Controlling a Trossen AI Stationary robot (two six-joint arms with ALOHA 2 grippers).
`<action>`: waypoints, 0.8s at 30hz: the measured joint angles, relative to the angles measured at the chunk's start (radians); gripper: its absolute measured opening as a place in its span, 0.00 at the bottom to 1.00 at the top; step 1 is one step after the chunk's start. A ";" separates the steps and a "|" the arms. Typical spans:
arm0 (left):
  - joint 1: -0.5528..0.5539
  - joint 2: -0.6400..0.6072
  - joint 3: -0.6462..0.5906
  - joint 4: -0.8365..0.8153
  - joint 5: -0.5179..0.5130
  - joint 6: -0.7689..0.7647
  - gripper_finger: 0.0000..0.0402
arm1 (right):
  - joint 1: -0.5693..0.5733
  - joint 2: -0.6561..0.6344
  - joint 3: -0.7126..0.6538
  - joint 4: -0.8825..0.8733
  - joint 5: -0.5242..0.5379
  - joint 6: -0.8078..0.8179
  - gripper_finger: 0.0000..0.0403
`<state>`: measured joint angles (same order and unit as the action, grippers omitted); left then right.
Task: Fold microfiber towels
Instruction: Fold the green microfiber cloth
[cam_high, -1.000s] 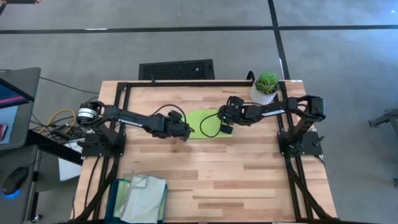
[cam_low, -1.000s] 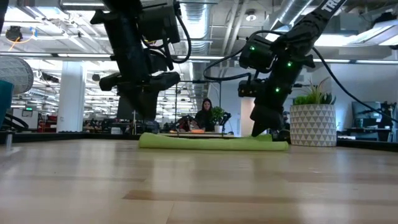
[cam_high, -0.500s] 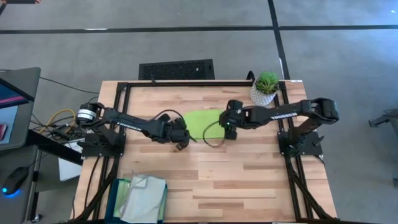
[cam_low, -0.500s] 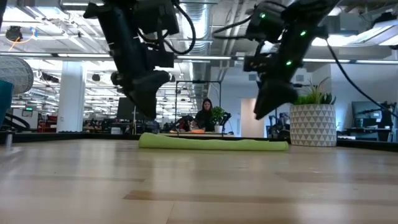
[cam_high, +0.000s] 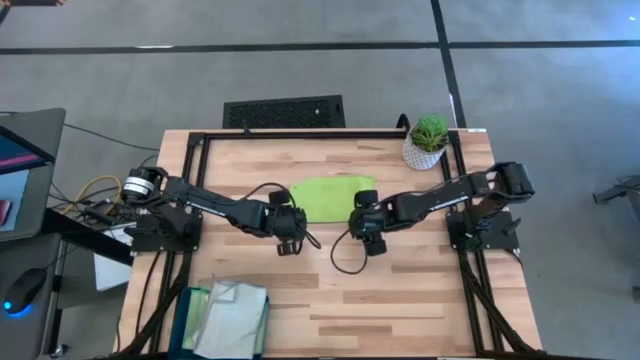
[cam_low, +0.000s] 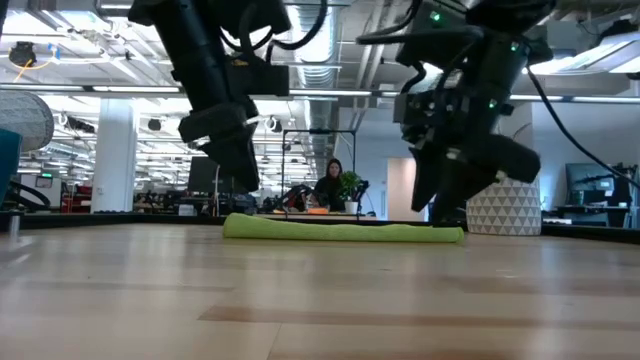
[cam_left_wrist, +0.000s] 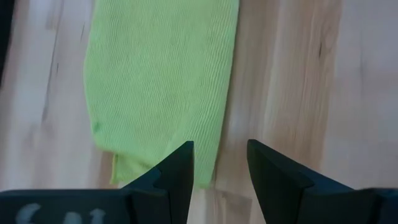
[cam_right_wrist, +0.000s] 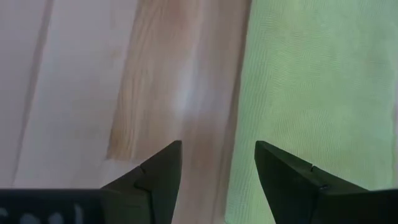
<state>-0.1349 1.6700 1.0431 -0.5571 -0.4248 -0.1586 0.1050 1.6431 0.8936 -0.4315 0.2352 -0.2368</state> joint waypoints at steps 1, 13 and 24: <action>0.000 0.004 -0.001 0.011 0.000 0.017 0.35 | -0.001 0.008 0.000 0.006 0.001 0.000 0.56; 0.000 0.112 -0.021 0.097 -0.068 0.114 0.35 | -0.061 0.060 0.001 0.024 0.006 0.008 0.56; 0.028 0.131 -0.021 0.095 -0.055 0.132 0.35 | -0.098 0.065 0.001 0.012 -0.002 0.028 0.56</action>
<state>-0.1064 1.8007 1.0225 -0.4618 -0.4798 -0.0264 0.0070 1.7081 0.8944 -0.4198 0.2335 -0.2091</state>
